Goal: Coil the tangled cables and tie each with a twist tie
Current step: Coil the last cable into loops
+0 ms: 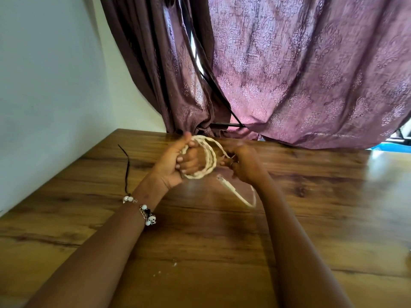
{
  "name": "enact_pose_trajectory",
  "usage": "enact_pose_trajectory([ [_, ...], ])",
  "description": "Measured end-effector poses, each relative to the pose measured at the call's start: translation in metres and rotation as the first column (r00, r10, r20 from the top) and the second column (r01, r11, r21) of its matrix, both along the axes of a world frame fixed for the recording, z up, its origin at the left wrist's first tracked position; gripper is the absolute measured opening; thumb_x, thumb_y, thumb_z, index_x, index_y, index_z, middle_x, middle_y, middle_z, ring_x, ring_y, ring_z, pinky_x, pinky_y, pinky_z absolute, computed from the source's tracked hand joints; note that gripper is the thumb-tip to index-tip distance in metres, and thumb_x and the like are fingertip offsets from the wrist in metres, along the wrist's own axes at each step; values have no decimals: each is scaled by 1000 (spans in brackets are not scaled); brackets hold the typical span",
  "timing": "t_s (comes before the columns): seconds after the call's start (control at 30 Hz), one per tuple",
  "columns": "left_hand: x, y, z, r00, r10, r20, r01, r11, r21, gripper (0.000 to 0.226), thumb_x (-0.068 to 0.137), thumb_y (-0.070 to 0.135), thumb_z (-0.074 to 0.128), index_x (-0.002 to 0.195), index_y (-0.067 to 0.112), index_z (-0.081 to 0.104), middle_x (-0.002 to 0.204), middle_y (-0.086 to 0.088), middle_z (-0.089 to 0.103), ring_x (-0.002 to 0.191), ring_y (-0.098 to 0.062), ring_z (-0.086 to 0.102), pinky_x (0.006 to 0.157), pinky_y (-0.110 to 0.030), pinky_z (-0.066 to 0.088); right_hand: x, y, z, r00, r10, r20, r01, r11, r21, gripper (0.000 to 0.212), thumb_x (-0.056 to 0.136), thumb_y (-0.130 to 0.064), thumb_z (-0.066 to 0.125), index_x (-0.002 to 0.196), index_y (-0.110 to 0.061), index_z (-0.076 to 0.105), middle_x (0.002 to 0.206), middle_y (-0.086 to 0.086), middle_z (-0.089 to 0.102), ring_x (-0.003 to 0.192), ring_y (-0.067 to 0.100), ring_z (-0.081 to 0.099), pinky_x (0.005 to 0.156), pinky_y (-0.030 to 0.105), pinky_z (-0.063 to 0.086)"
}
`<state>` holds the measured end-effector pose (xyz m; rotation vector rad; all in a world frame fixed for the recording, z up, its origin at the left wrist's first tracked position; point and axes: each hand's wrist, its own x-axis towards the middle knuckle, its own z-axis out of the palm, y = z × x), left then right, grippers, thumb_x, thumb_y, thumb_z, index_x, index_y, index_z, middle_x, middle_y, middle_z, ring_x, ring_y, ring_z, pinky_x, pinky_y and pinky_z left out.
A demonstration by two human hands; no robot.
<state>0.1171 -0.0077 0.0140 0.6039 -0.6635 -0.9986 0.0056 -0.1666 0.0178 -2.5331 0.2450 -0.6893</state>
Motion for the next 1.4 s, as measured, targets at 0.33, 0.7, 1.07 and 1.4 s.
enact_pose_trajectory([
  [0.33,39,17,5,847,297,-441,-394,907,-146,46,103,38,35,63,18,43,38,9,35,28,-5,28,31,-15,25,-3,5,-3,988,100,-118,-87,990,107,17,93,4,46,94,-7,59,72,20,65,51,28,63,37,27,45],
  [0.7,43,15,3,798,521,-302,-530,846,58,36,99,40,40,74,15,45,53,3,50,42,-8,44,42,-17,39,2,29,15,933,357,-44,-360,930,-78,21,74,-19,78,94,-11,77,84,-12,58,79,3,51,70,16,38],
  [1.07,-8,-3,-6,781,454,429,-579,783,226,25,100,26,46,88,6,52,49,3,54,40,-8,52,42,-20,44,5,63,15,925,295,241,-372,566,735,13,77,11,68,88,14,62,63,10,69,51,18,66,49,26,55],
  [1.4,-18,-7,-11,922,-9,388,-126,938,322,49,103,38,20,87,3,51,39,-2,35,27,-9,29,35,-15,22,1,32,25,916,-226,332,-333,36,942,12,83,7,63,73,1,61,59,5,61,43,7,52,34,10,31],
])
